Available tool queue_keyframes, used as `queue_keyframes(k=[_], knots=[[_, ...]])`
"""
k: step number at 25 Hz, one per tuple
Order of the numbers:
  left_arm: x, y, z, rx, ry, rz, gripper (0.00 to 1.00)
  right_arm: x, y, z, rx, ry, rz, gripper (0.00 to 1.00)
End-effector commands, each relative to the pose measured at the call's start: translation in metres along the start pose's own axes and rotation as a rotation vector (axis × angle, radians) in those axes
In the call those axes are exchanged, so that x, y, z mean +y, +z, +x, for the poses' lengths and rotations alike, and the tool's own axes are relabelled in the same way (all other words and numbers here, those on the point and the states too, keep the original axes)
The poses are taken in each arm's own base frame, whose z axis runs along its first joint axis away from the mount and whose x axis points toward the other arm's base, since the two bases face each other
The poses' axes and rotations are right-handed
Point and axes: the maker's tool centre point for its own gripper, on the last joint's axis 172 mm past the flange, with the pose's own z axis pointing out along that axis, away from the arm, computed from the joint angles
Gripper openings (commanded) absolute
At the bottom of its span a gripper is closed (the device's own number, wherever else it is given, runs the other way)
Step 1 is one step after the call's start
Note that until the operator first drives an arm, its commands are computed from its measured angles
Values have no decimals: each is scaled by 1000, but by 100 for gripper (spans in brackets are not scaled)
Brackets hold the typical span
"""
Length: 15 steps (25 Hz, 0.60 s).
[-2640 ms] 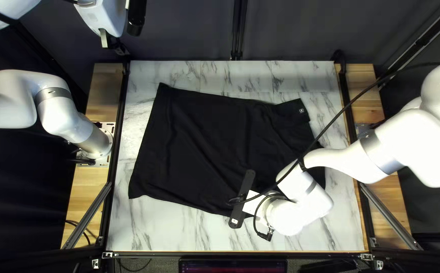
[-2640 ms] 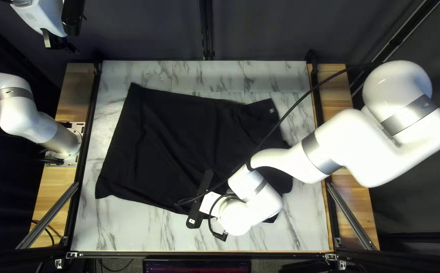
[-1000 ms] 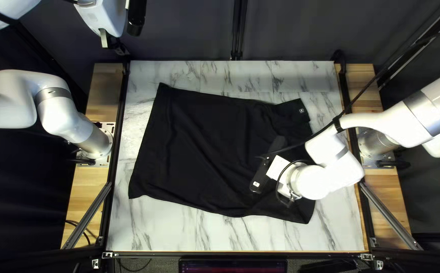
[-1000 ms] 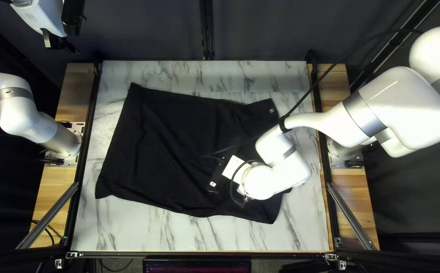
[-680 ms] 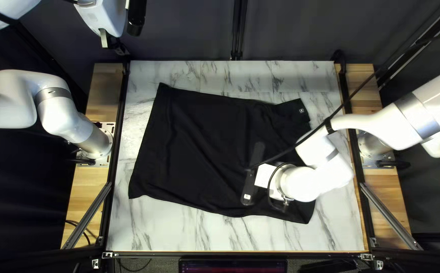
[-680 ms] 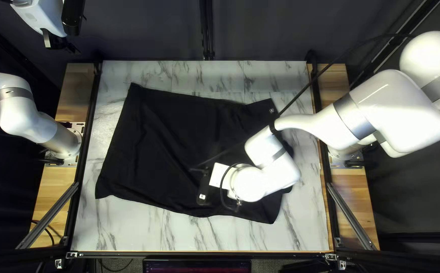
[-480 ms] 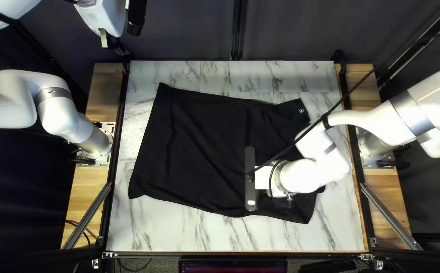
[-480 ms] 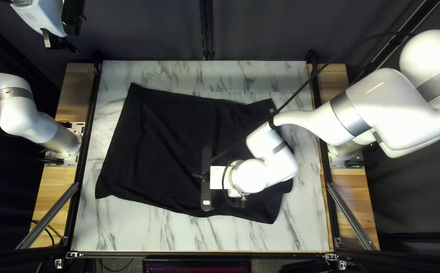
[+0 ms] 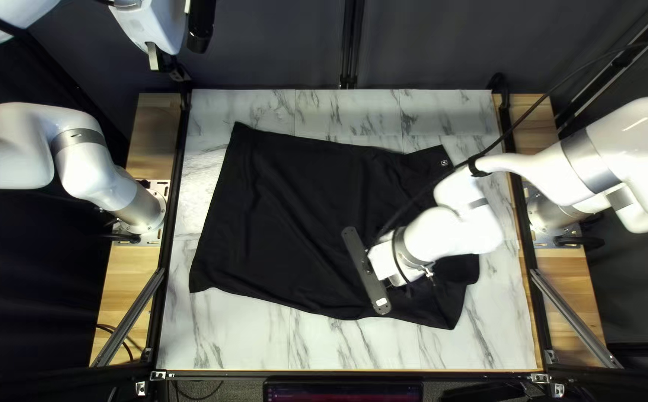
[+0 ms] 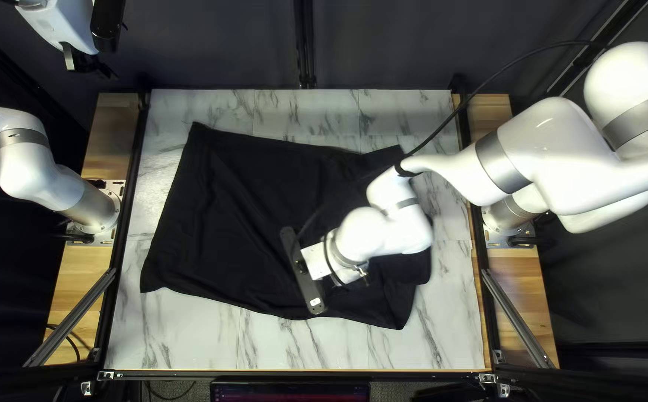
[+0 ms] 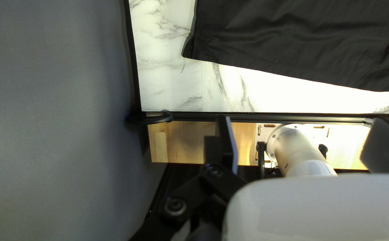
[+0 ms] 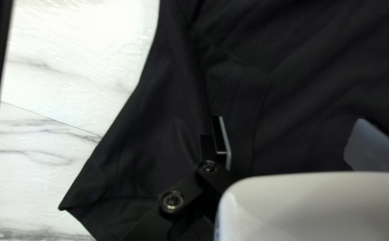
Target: Fold t-shirt
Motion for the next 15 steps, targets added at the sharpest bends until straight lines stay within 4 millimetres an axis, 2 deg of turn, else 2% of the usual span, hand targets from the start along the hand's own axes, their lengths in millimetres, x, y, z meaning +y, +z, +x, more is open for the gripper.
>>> queue_keyframes(k=[1,11,14,15], knots=[[0,0,0,0,0,0,100,4,15,-4,-44,-3,41,100],[0,0,0,0,0,0,100,-3,36,-7,-88,-22,52,100],[0,0,0,0,0,0,100,-4,36,-7,-88,-20,52,86],[0,0,0,0,0,0,100,-3,37,-6,-87,-20,51,76]])
